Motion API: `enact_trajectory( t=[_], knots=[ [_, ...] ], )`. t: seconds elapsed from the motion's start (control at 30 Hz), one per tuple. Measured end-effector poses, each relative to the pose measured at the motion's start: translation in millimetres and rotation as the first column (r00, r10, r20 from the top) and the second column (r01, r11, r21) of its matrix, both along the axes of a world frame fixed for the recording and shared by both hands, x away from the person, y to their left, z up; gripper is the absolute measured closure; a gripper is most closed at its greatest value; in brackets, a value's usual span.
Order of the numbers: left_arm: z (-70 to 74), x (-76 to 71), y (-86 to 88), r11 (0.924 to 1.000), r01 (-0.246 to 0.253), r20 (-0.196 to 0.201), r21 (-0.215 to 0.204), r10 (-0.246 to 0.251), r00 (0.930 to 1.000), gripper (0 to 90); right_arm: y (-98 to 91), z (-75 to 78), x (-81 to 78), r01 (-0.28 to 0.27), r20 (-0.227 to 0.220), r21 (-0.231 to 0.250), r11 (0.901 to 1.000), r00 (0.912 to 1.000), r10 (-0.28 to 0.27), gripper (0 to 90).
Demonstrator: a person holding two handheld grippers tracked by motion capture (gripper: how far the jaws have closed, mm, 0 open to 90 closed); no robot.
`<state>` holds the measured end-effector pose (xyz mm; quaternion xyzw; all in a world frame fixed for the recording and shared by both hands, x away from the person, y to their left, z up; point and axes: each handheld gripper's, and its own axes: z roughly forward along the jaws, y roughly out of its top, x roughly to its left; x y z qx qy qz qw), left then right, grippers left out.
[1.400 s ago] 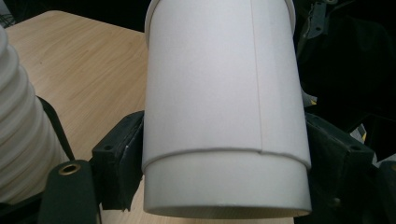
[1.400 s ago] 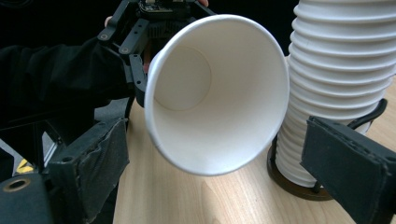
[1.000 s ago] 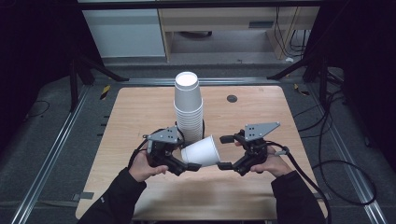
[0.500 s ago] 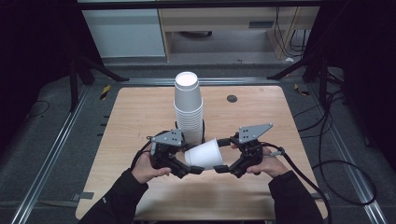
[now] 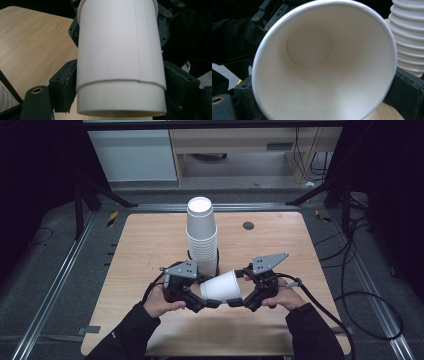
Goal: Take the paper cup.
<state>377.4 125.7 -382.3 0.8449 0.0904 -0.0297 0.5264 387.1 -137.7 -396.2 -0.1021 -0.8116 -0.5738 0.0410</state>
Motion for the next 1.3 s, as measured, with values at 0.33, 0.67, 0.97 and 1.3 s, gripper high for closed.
enact_trajectory(
  t=[0.33,0.67,0.97,1.3],
  knots=[
    [-1.2,0.3,-0.2,0.9998,-0.002,-0.006,-0.018,0.002,1.0000,21.4,0.2,-0.9,1.0,-0.001,-0.008,0.011,0.9999,1.0000,0.001,5.5],
    [-1.1,0.6,0.4,0.9998,-0.004,-0.014,-0.022,0.004,0.9999,21.7,0.2,-0.9,0.7,0.000,-0.001,0.011,0.9999,1.0000,0.000,5.5],
    [-0.3,0.7,1.0,0.9997,-0.001,-0.019,-0.024,0.001,0.9998,21.9,0.3,-1.3,0.3,-0.005,0.002,0.003,1.0000,1.0000,0.005,5.9],
    [-2.8,0.1,-1.4,0.9997,0.006,-0.018,-0.023,-0.007,0.9998,21.9,0.2,-0.8,0.5,-0.011,-0.007,0.011,0.9999,0.9999,0.011,6.2]
  ],
)
